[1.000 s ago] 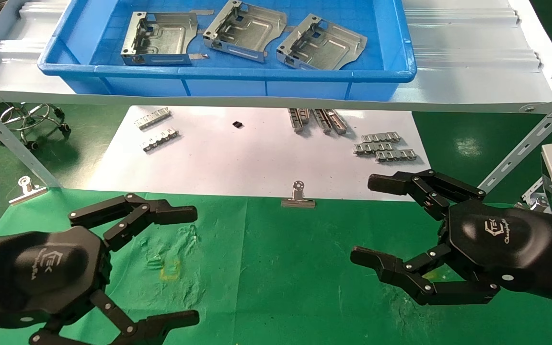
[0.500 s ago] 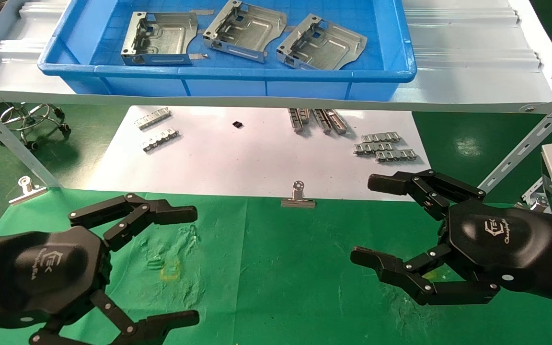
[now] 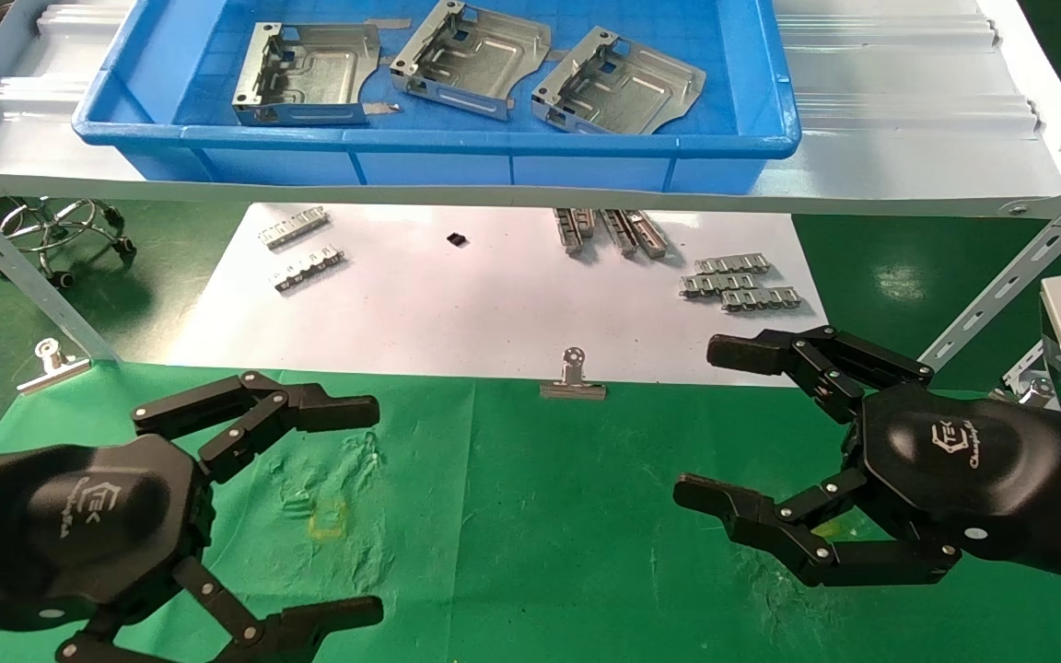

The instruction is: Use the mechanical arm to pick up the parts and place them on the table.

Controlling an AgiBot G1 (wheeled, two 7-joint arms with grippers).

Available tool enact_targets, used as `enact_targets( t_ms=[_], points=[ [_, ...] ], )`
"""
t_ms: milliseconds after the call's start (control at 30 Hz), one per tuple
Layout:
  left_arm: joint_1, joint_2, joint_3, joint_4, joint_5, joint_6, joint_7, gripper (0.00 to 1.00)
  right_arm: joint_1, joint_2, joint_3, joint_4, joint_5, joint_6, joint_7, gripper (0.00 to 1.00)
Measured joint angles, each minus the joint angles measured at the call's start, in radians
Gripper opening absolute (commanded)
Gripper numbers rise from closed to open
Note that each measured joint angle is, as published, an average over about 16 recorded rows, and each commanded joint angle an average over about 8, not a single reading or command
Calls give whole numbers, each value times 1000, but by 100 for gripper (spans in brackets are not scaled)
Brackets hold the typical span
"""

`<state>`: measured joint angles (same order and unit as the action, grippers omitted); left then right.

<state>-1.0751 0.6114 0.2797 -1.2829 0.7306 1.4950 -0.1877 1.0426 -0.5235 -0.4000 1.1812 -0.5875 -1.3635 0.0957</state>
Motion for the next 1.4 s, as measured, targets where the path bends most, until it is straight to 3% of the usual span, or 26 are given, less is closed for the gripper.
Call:
enact_targets(
  t_ms=[167,433,967,1400],
  points=[
    [0,0,0,0,0,0,0,100,0,0,0,0,0,0,0,100],
    [-3,7,-1,11,4,-18,1,100,0,0,0,0,0,0,0,0],
    [-58,61,-6,77,39,-124,5,100,0,0,0,0,0,0,0,0],
    [-229,148,11,225,123,-271,-15,100,0,0,0,0,0,0,0,0]
  ],
)
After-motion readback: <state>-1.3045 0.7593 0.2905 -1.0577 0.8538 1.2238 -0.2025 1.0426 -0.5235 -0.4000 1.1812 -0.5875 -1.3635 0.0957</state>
